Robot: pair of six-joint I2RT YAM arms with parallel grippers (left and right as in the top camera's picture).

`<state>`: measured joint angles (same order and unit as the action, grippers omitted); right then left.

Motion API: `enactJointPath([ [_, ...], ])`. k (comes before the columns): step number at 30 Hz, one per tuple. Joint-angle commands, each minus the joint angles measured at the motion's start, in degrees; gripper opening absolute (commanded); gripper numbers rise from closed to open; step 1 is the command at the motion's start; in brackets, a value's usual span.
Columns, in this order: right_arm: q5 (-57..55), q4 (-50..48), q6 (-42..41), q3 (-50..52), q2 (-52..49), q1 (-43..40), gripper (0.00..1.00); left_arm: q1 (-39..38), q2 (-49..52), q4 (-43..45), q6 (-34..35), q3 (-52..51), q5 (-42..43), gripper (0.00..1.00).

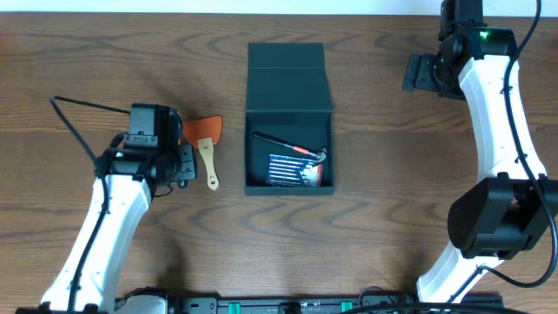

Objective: Pack container
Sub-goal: 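Lift the screwdriver with the left gripper and carry it to the box, then lower the screwdriver into the box and open the left gripper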

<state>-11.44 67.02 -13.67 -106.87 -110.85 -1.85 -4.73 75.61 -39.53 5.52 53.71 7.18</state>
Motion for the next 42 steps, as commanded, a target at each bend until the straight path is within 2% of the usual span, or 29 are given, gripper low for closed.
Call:
enactJointPath([
  [1, -0.5, 0.1, -1.1, -1.2, 0.8, -0.2, 0.99, -0.1, -2.5, 0.8, -5.6, 2.4, 4.1, 0.06],
  [13, -0.5, 0.1, -1.1, -1.2, 0.8, -0.2, 0.99, -0.4, -3.8, 11.6, -13.3, 3.4, 24.8, 0.06],
  [19, -0.5, 0.1, -1.1, -1.2, 0.8, -0.2, 0.99, -4.5, -3.8, 17.0, -16.5, 3.4, 29.7, 0.06],
  [31, -0.5, 0.1, -1.1, -1.2, 0.8, -0.2, 0.99, -19.8, -1.9, 19.3, -32.0, 3.4, 28.9, 0.06],
  [42, -0.6, 0.1, -1.1, -1.2, 0.8, -0.2, 0.99, -23.0, 7.5, 18.7, -37.3, 3.4, 25.4, 0.06],
])
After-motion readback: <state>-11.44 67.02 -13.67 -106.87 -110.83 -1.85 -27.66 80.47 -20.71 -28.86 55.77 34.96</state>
